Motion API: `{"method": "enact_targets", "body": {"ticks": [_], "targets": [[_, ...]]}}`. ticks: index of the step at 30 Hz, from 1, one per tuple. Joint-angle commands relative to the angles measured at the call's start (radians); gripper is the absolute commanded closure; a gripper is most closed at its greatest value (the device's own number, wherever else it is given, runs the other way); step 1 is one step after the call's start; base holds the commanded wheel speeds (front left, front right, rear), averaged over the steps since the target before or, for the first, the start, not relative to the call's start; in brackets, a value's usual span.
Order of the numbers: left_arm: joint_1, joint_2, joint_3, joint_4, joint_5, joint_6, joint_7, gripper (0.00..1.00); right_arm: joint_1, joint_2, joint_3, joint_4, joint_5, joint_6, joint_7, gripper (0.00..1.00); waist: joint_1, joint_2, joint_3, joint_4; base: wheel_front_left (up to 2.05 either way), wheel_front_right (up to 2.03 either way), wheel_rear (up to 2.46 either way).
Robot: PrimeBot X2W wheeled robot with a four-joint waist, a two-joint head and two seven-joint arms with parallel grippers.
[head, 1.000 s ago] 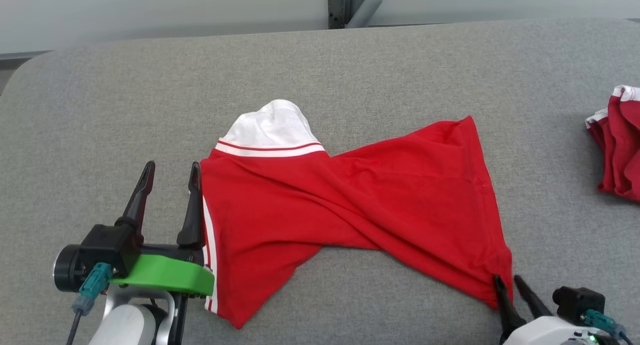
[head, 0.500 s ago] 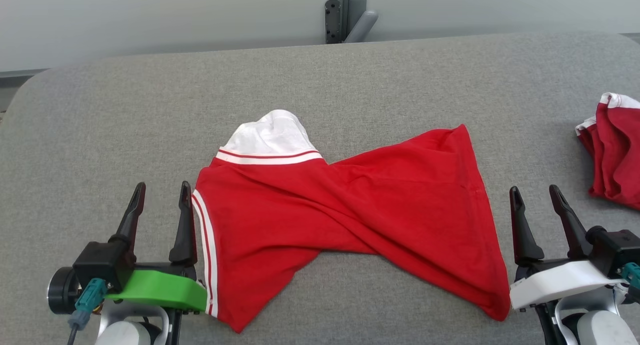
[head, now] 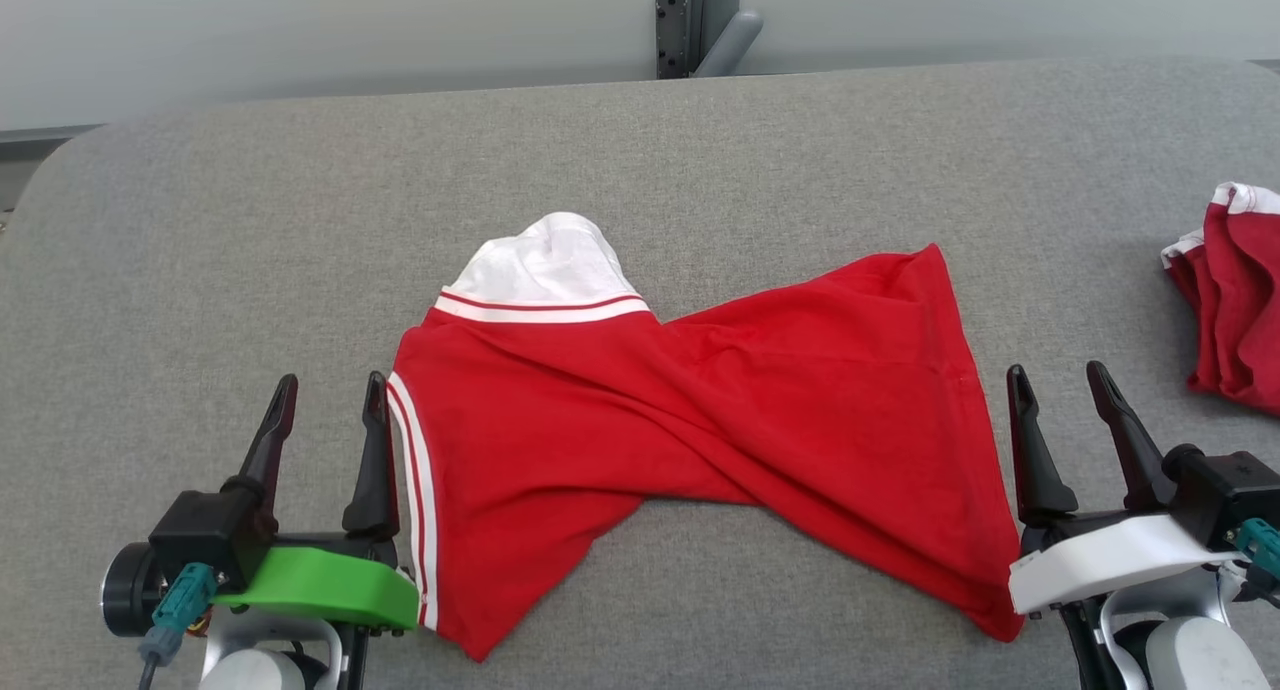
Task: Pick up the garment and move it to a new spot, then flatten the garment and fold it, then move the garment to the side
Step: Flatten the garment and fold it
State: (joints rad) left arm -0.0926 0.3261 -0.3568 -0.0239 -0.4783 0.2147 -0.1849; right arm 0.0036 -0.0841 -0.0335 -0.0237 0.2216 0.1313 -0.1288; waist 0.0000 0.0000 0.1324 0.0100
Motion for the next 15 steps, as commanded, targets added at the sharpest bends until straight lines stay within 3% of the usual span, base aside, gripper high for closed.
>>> {"method": "enact_targets", "body": {"ticks": [1, 9, 15], "targets": [[-0.002, 0.001, 0.005, -0.005, -0.002, 0.004, -0.001, 0.00, -0.008, -0.001, 0.002, -0.009, 0.003, -0.001, 0.003, 0.00, 0.0000, 0.0000, 0.009, -0.002, 0.00, 0.00, 0.00], [-0.185, -0.009, -0.029, 0.038, -0.037, -0.071, 0.094, 0.00, -0.052, -0.011, 0.017, -0.032, 0.007, -0.001, 0.012, 0.00, 0.0000, 0.0000, 0.100, -0.025, 0.00, 0.00, 0.00], [-0.368, -0.035, -0.057, 0.305, -0.143, -0.190, 0.263, 0.00, -0.098, -0.018, 0.045, -0.019, 0.016, -0.001, 0.000, 0.00, 0.0000, 0.0000, 0.175, -0.073, 0.00, 0.00, 0.00]]}}
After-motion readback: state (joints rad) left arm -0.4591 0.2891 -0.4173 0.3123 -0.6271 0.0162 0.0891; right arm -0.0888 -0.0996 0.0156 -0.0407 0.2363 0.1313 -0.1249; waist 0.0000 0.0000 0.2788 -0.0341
